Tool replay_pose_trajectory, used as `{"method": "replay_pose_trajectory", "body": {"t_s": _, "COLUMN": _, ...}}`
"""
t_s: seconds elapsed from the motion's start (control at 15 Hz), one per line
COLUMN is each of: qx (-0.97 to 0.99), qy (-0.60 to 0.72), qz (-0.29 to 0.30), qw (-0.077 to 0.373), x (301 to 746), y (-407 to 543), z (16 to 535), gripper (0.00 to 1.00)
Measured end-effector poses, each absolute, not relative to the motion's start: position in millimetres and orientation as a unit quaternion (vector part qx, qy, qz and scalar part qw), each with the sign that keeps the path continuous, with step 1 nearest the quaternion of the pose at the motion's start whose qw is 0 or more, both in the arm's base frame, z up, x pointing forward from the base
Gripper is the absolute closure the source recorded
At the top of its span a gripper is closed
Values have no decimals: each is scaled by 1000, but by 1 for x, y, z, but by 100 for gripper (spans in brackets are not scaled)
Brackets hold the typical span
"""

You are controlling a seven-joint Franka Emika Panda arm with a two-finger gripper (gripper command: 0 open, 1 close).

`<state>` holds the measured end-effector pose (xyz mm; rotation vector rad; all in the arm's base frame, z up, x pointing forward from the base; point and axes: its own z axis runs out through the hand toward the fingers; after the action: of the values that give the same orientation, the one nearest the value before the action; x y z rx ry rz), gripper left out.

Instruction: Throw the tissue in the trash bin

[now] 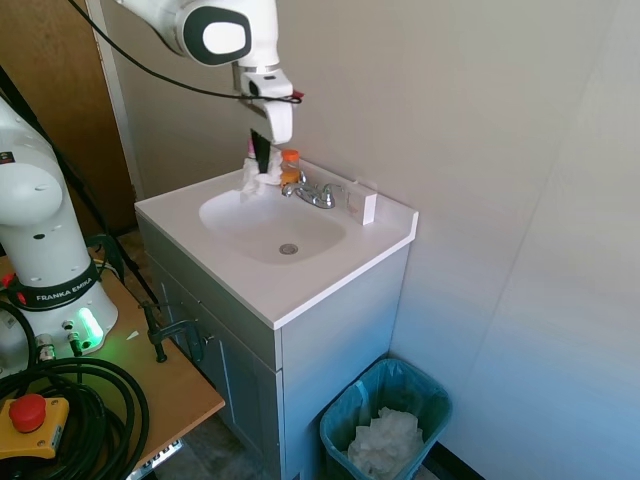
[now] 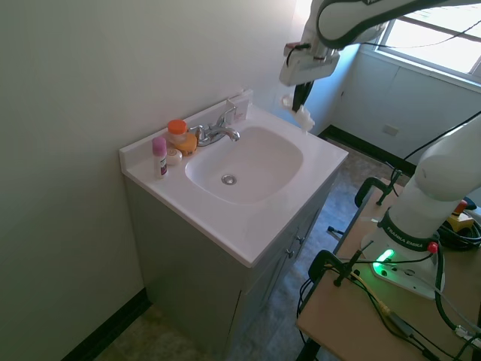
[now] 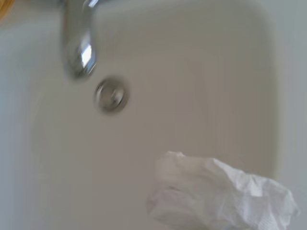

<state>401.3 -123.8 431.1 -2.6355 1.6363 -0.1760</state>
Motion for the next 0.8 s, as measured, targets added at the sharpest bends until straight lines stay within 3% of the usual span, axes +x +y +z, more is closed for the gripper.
{"method": "replay_pose_trajectory", "body": {"t_s": 0.13, "qx": -809, "qy": 580, "qz": -90, "qw": 31, "x": 413, "y": -187, "z": 441, "gripper": 100}}
{"method": "replay_pose_trajectory", "body": {"t_s": 0.33, "qx": -745, "qy": 657, "qz": -113, "qw": 29, "x": 424, "y": -286, "z": 417, "gripper": 100}}
{"method": "replay_pose_trajectory", "body": {"t_s": 0.53, "qx": -677, "qy": 726, "qz": -119, "qw": 10, "x": 435, "y": -367, "z": 370, "gripper": 100}}
{"method": "replay_pose_trajectory", "body": {"t_s": 0.8, "qx": -629, "qy": 771, "qz": -91, "qw": -29, "x": 485, "y": -394, "z": 284, "gripper": 100}}
